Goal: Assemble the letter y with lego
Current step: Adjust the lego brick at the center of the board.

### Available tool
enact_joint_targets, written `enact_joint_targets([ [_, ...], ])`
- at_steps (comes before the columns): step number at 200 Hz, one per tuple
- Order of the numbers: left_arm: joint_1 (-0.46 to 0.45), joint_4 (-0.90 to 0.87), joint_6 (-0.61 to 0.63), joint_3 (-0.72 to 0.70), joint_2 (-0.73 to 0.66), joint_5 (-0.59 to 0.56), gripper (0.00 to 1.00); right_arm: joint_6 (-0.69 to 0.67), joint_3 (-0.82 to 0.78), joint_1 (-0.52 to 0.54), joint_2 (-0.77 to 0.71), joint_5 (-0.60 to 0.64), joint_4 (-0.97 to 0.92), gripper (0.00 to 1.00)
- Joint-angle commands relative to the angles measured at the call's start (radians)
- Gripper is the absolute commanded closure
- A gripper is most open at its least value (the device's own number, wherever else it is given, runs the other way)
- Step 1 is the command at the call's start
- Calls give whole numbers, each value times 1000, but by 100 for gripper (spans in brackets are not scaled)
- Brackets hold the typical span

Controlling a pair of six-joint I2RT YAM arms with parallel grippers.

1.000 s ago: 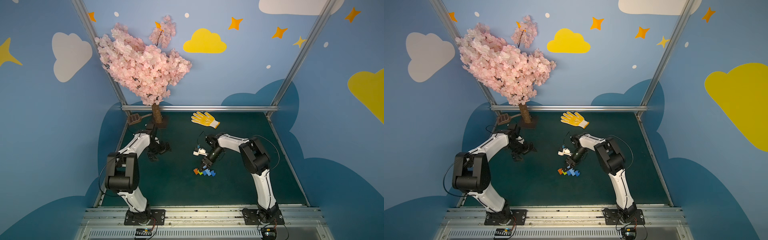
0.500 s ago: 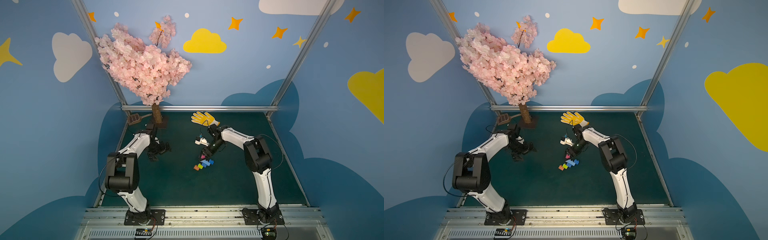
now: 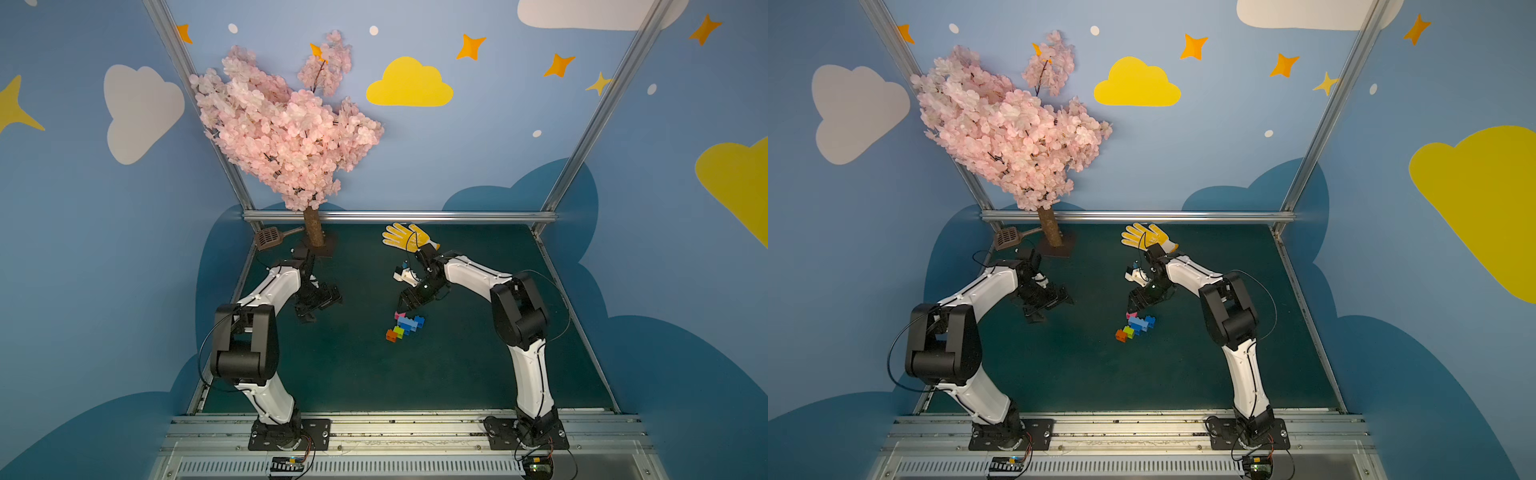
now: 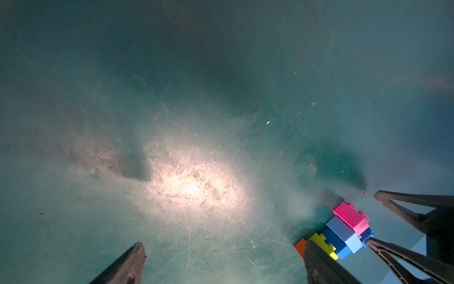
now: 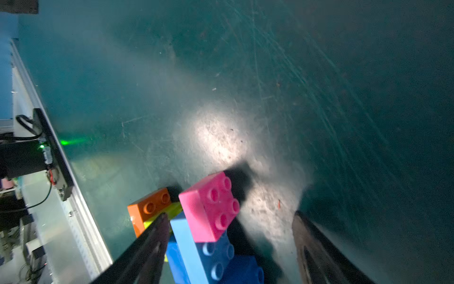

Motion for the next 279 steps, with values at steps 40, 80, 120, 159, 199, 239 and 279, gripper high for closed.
enact_joint_targets([
  [40,5,-25,9,15,4,-3,0,151,-257,20,-399,248,38,45],
  [80,5,-25,11,17,4,-2,0,156,-347,72,-395,284,-41,100],
  [120,4,-27,9,16,2,-29,0,172,-330,90,-289,234,-17,100],
  [159,5,-27,8,18,3,-31,0,192,-308,101,-225,249,-10,100],
  [199,5,-27,8,17,3,-30,0,194,-262,96,-175,266,-9,100],
  [239,5,-27,8,15,4,-28,0,185,-202,93,-116,260,-25,100],
  [279,5,-27,7,17,3,-30,0,184,-199,93,-125,260,-25,100],
])
